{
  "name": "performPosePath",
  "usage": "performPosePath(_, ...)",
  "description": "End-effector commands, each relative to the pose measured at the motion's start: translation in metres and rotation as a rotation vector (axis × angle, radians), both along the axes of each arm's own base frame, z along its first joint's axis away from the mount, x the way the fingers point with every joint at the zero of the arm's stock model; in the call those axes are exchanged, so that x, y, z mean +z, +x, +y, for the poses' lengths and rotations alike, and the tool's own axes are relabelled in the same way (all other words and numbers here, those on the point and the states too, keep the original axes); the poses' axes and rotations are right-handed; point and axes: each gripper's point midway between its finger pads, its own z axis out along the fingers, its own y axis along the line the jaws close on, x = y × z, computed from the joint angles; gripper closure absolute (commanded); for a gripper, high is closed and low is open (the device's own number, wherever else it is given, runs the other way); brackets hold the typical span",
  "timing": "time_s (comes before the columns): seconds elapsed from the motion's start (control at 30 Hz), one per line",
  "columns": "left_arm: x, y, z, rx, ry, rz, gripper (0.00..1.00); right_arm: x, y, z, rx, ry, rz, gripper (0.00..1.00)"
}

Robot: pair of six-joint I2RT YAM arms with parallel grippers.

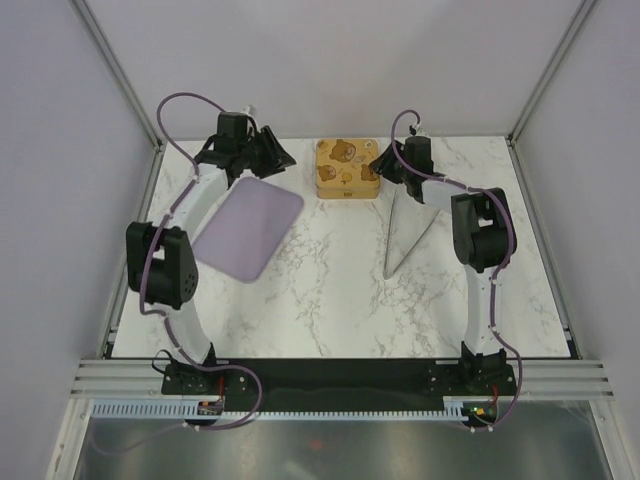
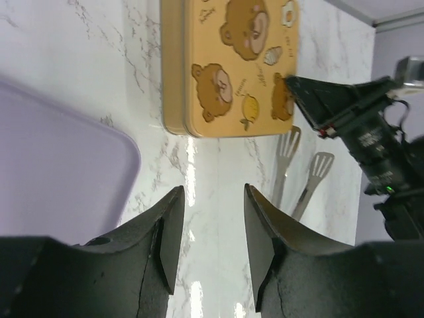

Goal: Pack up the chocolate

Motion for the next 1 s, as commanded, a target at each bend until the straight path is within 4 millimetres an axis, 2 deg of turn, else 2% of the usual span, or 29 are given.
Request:
performPosePath(0.0,0.063,-0.031,0.017,0.012,0.037,-0.138,0.51,0.004,-0.006,0.004,0.057,-0.051,0.009,0.55)
performPosePath(0.03,0.060,-0.042,0.017,0.001,0.034,-0.128,0.50,0.020,-0.002,0.004,0.062,-0.049,-0.023,0.54)
performPosePath(0.07,0.066,-0.051,0.016,-0.027,0.030,-0.140,0.49,0.027,-0.002,0.004,0.067,-0.054,-0.032,0.53)
performPosePath(0.1,0.086,-0.064,0.017,-0.038,0.025,-0.180,0.48,0.035,-0.001,0.003,0.064,-0.070,-0.047,0.50)
performPosePath(0.13,0.083,-0.077,0.020,-0.046,0.035,-0.155,0.48,0.052,0.000,0.000,0.051,-0.080,-0.075,0.49)
performPosePath(0.17,0.090,-0.087,0.020,-0.069,0.033,-0.171,0.46,0.058,0.000,-0.003,0.039,-0.093,-0.079,0.48)
performPosePath(0.2,0.104,-0.100,0.021,-0.085,0.026,-0.203,0.45,0.073,0.001,-0.011,0.002,-0.113,-0.104,0.46)
performPosePath(0.3,0.102,-0.125,0.027,-0.118,0.067,-0.204,0.42,0.091,0.002,-0.017,-0.025,-0.127,-0.128,0.40)
performPosePath(0.37,0.104,-0.142,0.033,-0.139,0.097,-0.227,0.40,0.111,0.004,-0.007,-0.011,-0.084,-0.183,0.40)
performPosePath(0.4,0.099,-0.149,0.035,-0.149,0.108,-0.224,0.40,0.115,0.006,0.001,0.006,-0.061,-0.205,0.46)
performPosePath(0.43,0.099,-0.153,0.038,-0.151,0.123,-0.233,0.39,0.121,0.005,0.017,0.059,-0.017,-0.230,0.51)
performPosePath(0.47,0.104,-0.157,0.044,-0.136,0.152,-0.266,0.39,0.140,0.012,0.028,0.074,0.060,-0.309,0.58)
performPosePath(0.5,0.095,-0.160,0.048,-0.119,0.166,-0.249,0.38,0.132,0.017,0.040,0.102,0.118,-0.322,0.77)
performPosePath(0.53,0.098,-0.163,0.052,-0.105,0.178,-0.268,0.38,0.161,0.016,0.059,0.185,0.213,-0.448,0.86)
performPosePath(0.57,0.097,-0.164,0.053,-0.103,0.183,-0.270,0.38,0.167,0.015,0.068,0.200,0.332,-0.448,0.95)
performPosePath(0.6,0.093,-0.165,0.054,-0.104,0.189,-0.266,0.38,0.156,0.022,0.078,0.225,0.387,-0.452,1.00)
performPosePath(0.63,0.092,-0.167,0.054,-0.105,0.190,-0.265,0.38,0.160,0.023,0.088,0.255,0.434,-0.474,1.00)
performPosePath(0.67,0.093,-0.168,0.055,-0.105,0.194,-0.271,0.38,0.152,0.029,0.095,0.253,0.464,-0.440,1.00)
performPosePath(0.7,0.089,-0.170,0.055,-0.106,0.196,-0.264,0.38,0.123,0.038,0.101,0.238,0.481,-0.372,1.00)
performPosePath(0.73,0.088,-0.172,0.056,-0.105,0.198,-0.265,0.38,0.136,0.044,0.113,0.255,0.489,-0.394,1.00)
performPosePath(0.8,0.084,-0.174,0.059,-0.098,0.212,-0.266,0.38,0.106,0.056,0.126,0.234,0.457,-0.335,1.00)
performPosePath(0.83,0.084,-0.173,0.061,-0.090,0.217,-0.266,0.38,0.094,0.056,0.134,0.233,0.453,-0.304,1.00)
performPosePath(0.87,0.082,-0.173,0.062,-0.086,0.222,-0.264,0.38,0.070,0.060,0.137,0.219,0.454,-0.268,1.00)
performPosePath(0.9,0.083,-0.173,0.061,-0.087,0.221,-0.268,0.38,0.068,0.062,0.139,0.209,0.487,-0.252,1.00)
performPosePath(0.97,0.082,-0.174,0.060,-0.092,0.217,-0.267,0.38,0.049,0.063,0.139,0.188,0.501,-0.207,1.00)
